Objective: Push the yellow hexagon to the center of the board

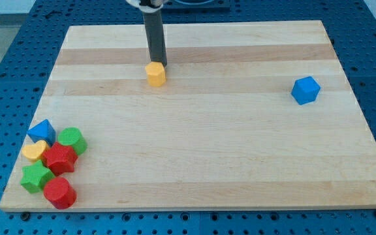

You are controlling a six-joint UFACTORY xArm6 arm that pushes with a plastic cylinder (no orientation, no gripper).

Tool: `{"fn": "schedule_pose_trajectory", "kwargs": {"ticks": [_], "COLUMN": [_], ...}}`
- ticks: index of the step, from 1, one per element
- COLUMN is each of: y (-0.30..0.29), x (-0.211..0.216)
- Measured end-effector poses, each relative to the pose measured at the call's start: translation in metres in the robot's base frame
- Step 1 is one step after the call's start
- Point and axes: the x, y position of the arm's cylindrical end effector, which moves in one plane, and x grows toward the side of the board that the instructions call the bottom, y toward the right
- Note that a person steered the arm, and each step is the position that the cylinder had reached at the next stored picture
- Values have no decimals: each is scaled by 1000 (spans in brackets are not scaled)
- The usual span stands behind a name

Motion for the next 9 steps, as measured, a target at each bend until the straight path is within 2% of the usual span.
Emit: {"fn": "schedule_pose_trajectory", "kwargs": {"ticks": [1,3,5,7,8,9], "y": [0,-53,-57,-6,45,62], "x": [31,18,42,76,72,70]}}
